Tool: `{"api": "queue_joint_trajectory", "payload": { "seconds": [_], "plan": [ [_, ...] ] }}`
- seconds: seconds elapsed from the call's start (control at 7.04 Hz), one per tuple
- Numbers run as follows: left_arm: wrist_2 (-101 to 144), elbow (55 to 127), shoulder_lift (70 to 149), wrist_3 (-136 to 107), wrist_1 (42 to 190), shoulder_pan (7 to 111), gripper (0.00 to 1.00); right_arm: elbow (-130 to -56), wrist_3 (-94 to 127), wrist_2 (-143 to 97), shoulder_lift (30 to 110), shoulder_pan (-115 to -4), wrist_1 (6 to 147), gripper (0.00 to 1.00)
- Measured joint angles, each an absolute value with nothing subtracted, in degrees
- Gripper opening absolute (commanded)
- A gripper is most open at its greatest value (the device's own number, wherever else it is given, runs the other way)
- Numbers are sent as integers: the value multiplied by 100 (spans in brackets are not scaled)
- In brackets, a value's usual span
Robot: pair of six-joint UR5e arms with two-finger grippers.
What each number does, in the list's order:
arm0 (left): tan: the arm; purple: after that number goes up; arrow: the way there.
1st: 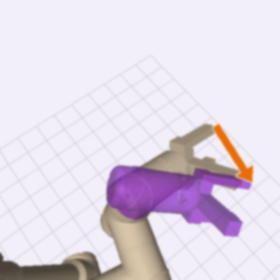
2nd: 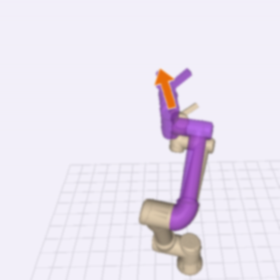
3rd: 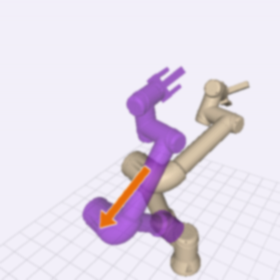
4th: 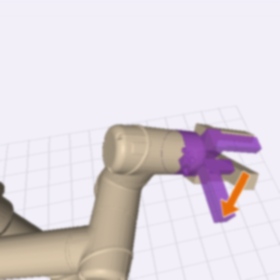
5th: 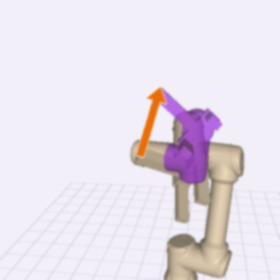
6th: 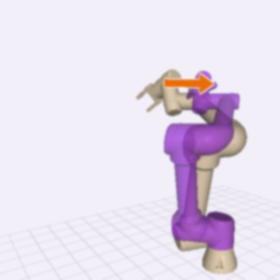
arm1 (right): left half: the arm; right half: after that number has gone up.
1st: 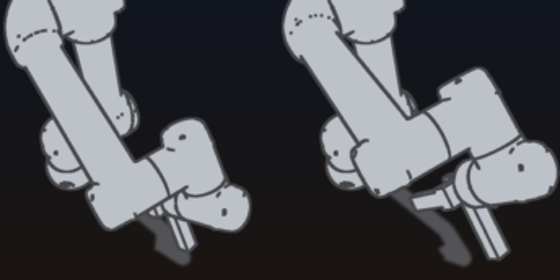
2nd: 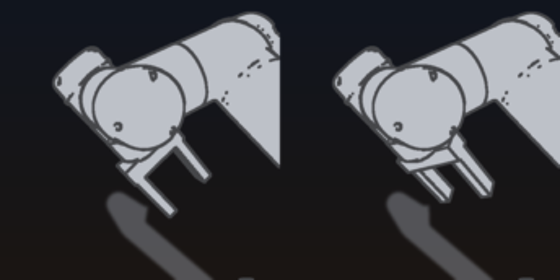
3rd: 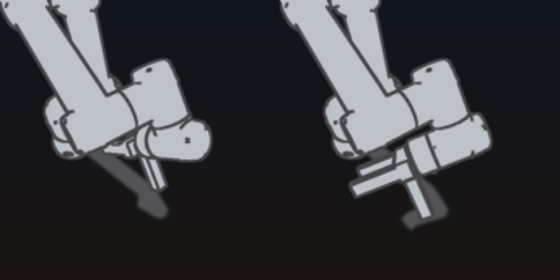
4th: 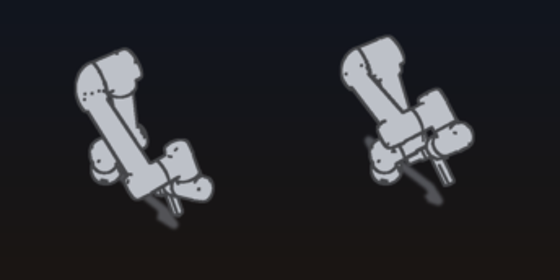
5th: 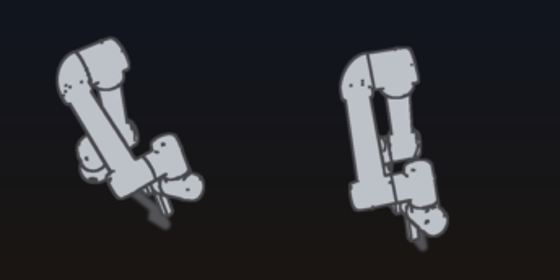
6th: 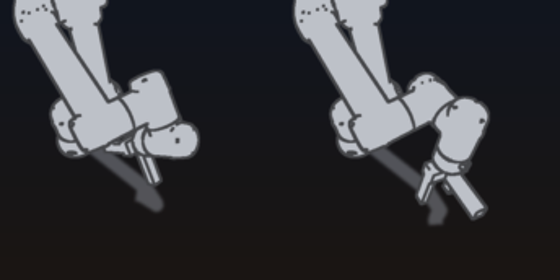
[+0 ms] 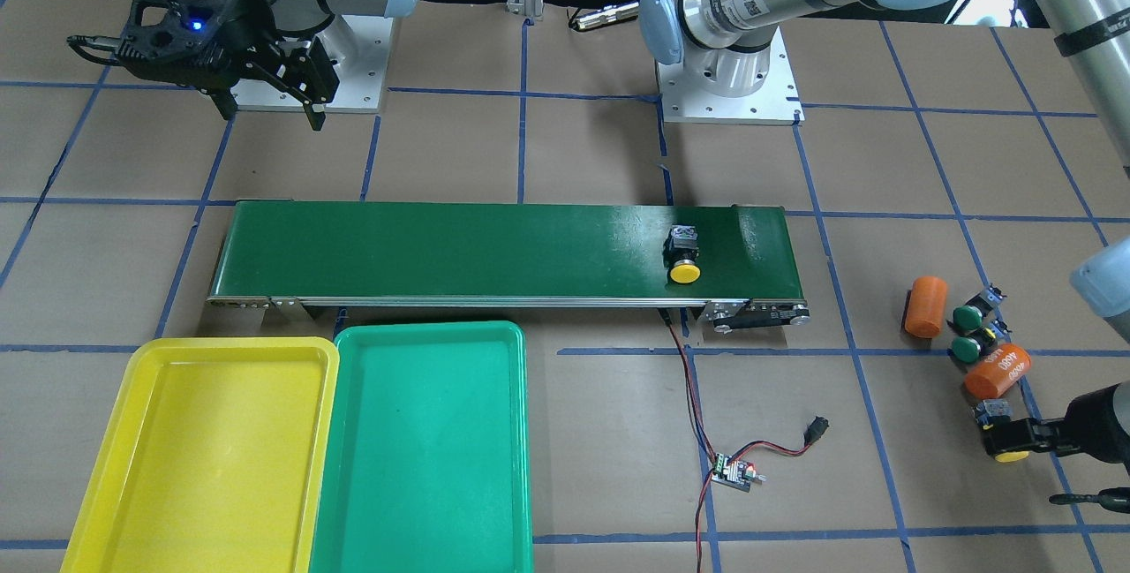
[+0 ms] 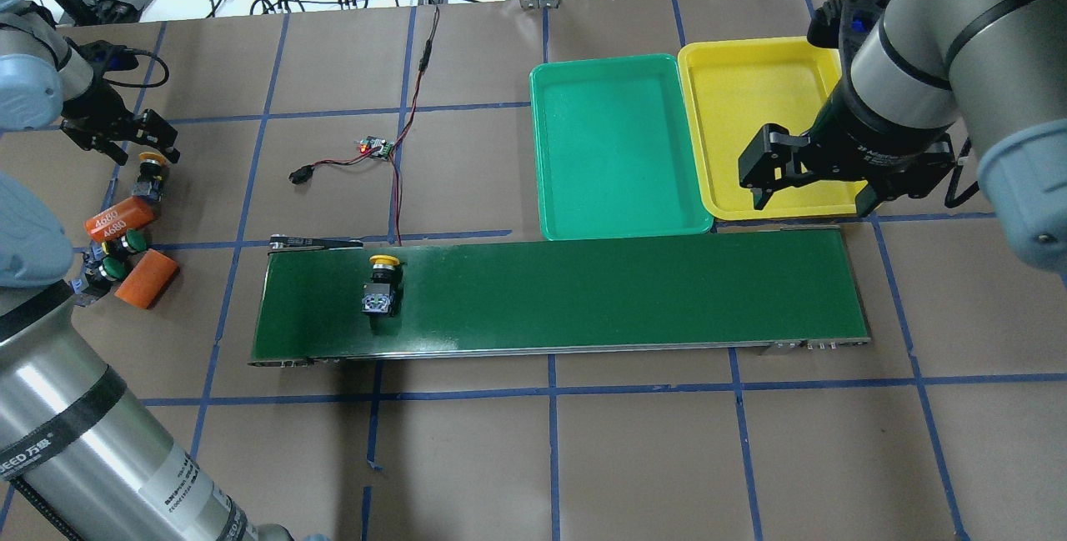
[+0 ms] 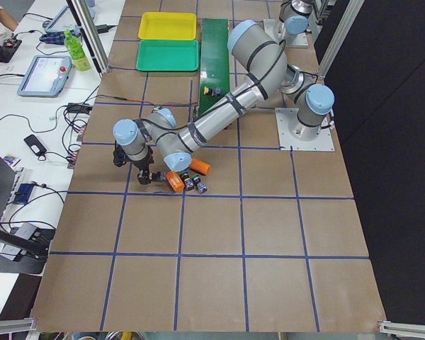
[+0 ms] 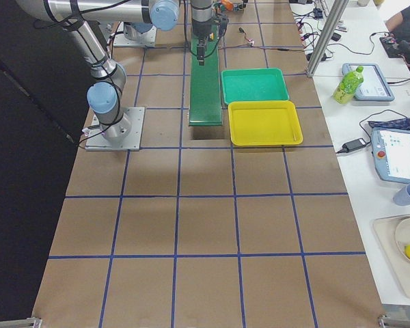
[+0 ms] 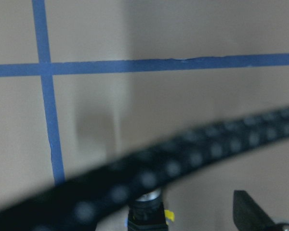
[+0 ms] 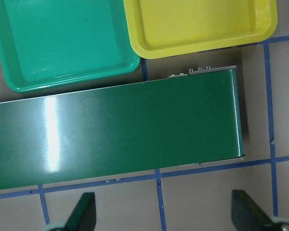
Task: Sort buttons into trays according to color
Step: 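Grasp another yellow-capped button with the left gripper and carry it to the belt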
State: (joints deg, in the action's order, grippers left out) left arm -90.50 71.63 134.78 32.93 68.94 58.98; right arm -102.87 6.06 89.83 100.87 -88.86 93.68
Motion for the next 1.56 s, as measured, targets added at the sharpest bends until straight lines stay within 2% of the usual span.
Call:
{"api": "queue_joint_trajectory", "payload": {
  "seconds": [0.14,0.28,0.43,0.85,1.14,1.28,1.56],
  "plan": [
    [-9054,7302,13479,3300,6889,5844,55,-10297,609,8983,10088,-8886,9371,100],
    [-9067,7387,13447,3310,6901,5779,11,-10304,612,8982,10089,-8886,9375,100],
    [-9084,7433,13397,3313,6938,5743,0,-10307,614,8982,10090,-8886,9386,100],
    [-9092,7498,13089,3066,7220,5880,0,-10309,600,9039,10096,-8886,9412,100],
    [-9039,7645,12504,2306,7707,6554,0,-10312,598,9050,10101,-8892,9404,100],
    [-8974,7974,12030,2058,7958,6868,0,-10315,598,9059,10105,-8893,9399,100],
    [-8793,9254,10785,1584,8057,7367,0,-10318,598,9065,10102,-8894,9394,100]
  ]
}}
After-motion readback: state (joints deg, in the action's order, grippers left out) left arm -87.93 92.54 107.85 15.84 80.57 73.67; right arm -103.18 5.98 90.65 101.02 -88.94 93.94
